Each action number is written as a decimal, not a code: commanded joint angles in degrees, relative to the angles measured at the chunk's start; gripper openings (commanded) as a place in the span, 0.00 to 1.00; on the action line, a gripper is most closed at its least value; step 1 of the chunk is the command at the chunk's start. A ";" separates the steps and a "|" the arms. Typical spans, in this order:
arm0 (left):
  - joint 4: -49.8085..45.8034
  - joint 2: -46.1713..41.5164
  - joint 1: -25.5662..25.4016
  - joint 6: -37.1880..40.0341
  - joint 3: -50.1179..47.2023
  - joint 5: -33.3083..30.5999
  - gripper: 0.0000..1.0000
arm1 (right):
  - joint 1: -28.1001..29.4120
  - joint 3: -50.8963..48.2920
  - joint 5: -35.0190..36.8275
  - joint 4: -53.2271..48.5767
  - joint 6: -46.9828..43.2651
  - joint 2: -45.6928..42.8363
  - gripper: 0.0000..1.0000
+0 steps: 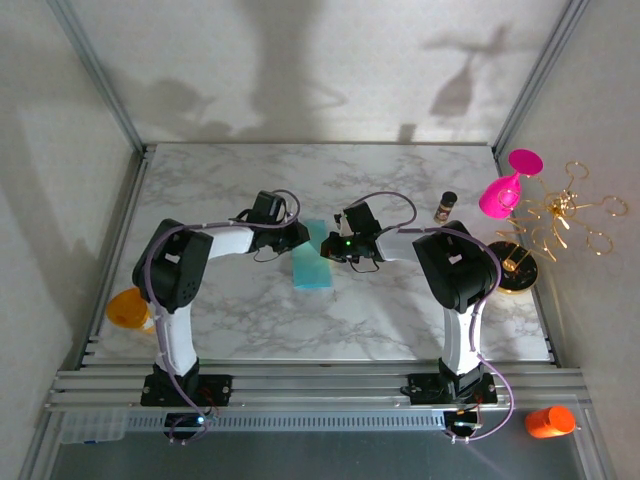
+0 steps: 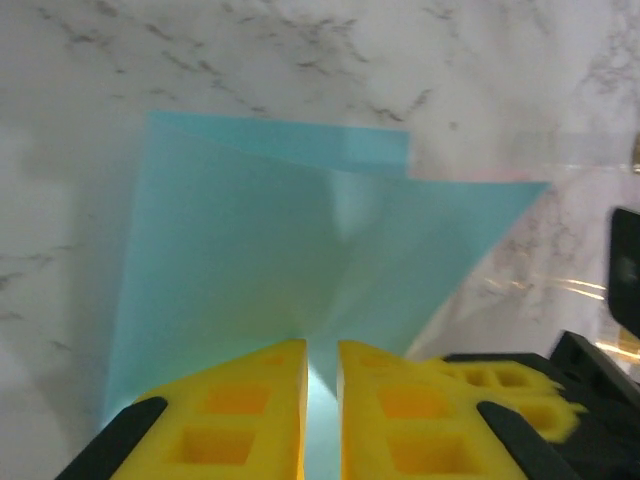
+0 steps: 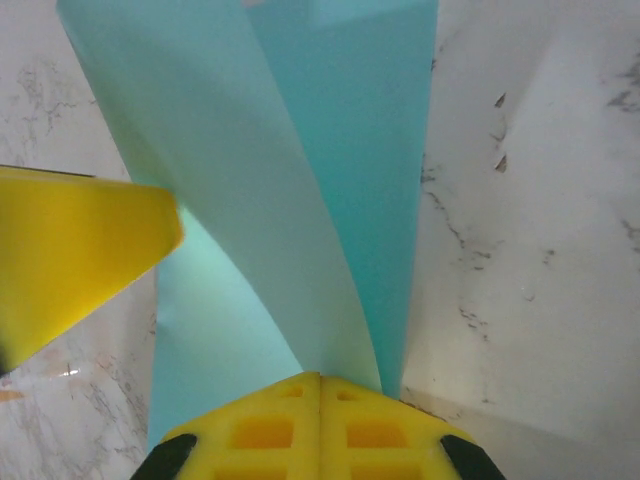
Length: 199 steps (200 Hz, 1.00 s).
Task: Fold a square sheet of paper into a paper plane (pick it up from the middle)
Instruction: First fold the square sheet of paper in half at the center of the table.
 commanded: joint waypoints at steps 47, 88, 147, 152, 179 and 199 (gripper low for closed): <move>-2.12 3.22 4.01 2.49 0.38 -8.26 0.16 | -1.43 -6.17 18.02 -16.94 -2.57 8.63 0.01; -5.14 3.94 6.97 5.64 3.59 -11.04 0.15 | -1.85 -6.27 19.46 -17.39 -3.20 8.40 0.00; -6.45 0.43 8.00 7.20 6.13 -7.83 0.16 | -2.09 -5.74 19.52 -17.47 -3.44 8.29 0.00; -6.38 -0.72 7.57 7.15 5.89 -7.97 0.16 | -2.14 -5.65 19.53 -17.56 -3.47 8.22 0.00; -4.47 -4.18 4.68 5.83 3.95 -7.84 0.16 | -2.09 -5.12 19.42 -18.00 -3.47 8.39 0.00; -3.09 -2.18 2.89 4.13 4.65 -4.84 0.16 | -2.16 -4.94 19.38 -18.11 -3.56 8.64 0.00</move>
